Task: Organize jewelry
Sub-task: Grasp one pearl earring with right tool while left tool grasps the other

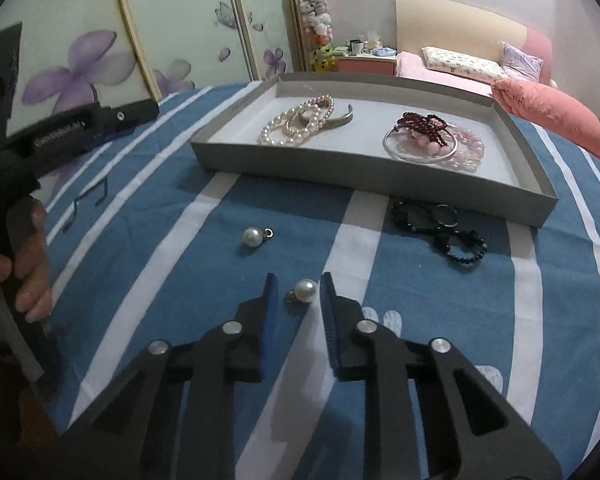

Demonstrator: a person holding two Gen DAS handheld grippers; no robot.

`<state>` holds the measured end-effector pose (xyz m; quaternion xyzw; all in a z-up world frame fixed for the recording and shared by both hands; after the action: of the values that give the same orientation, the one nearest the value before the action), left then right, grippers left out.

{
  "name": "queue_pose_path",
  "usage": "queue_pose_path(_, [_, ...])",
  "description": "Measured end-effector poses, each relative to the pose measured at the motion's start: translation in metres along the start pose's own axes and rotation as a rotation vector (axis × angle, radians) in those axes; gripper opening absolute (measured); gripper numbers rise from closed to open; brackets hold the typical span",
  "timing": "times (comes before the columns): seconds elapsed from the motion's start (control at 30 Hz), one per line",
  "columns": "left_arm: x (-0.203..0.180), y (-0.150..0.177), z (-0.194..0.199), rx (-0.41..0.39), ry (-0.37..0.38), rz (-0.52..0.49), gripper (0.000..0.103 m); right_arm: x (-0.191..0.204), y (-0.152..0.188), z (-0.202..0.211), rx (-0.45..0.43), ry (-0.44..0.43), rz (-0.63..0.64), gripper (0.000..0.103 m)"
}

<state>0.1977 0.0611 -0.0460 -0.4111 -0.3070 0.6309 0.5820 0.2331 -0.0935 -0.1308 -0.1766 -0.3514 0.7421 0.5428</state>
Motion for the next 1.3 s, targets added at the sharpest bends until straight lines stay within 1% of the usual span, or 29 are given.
queue_pose_path(0.1, [-0.004,0.002,-0.001,0.008,0.005,-0.003,0.041,0.000,0.002,-0.003,0.019,0.024,0.027,0.017])
queue_pose_path(0.27, [-0.013,0.008,-0.003,0.027,0.028,-0.026,0.041,-0.006,0.006,0.001,0.015,0.066,0.053,0.016])
queue_pose_path(0.37, [-0.022,0.016,-0.005,0.054,0.051,-0.054,0.046,-0.027,0.007,0.006,0.008,0.111,-0.006,0.016])
queue_pose_path(0.5, [-0.040,0.028,-0.008,0.097,0.090,-0.108,0.046,-0.070,0.007,0.013,-0.002,0.194,-0.130,0.016])
queue_pose_path(0.6, [-0.053,0.036,-0.010,0.128,0.120,-0.156,0.046,-0.089,0.008,0.018,-0.006,0.235,-0.180,0.016])
queue_pose_path(0.7, [-0.066,0.046,-0.012,0.166,0.149,-0.199,0.046,-0.096,0.009,0.018,-0.012,0.233,-0.200,0.016])
queue_pose_path(0.77, [-0.073,0.053,-0.015,0.193,0.163,-0.221,0.046,-0.095,0.009,0.018,-0.017,0.241,-0.190,0.016])
queue_pose_path(0.9, [-0.084,0.066,-0.021,0.239,0.174,-0.267,0.046,-0.097,0.009,0.017,-0.018,0.231,-0.198,0.016])
queue_pose_path(1.0, [-0.092,0.070,-0.026,0.256,0.165,-0.297,0.046,-0.097,0.009,0.018,-0.019,0.224,-0.204,0.016])
queue_pose_path(1.17, [-0.096,0.072,-0.032,0.279,0.147,-0.300,0.046,-0.097,0.010,0.018,-0.020,0.219,-0.209,0.016])
queue_pose_path(1.3, [-0.094,0.073,-0.036,0.295,0.128,-0.288,0.040,-0.097,0.010,0.018,-0.020,0.219,-0.209,0.016])
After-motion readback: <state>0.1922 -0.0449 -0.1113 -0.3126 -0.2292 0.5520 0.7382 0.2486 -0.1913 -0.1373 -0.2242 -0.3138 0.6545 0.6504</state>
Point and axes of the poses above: each gripper's, at about its wrist camera, not at the fingertips, and z roughly against the way its jaws point, x to its left, y to its underside, the point moved 4 cm from there along -z, roughly the way its jaws point, and after that the axes turned 6 degrees about -x, right-handed, at the moved point
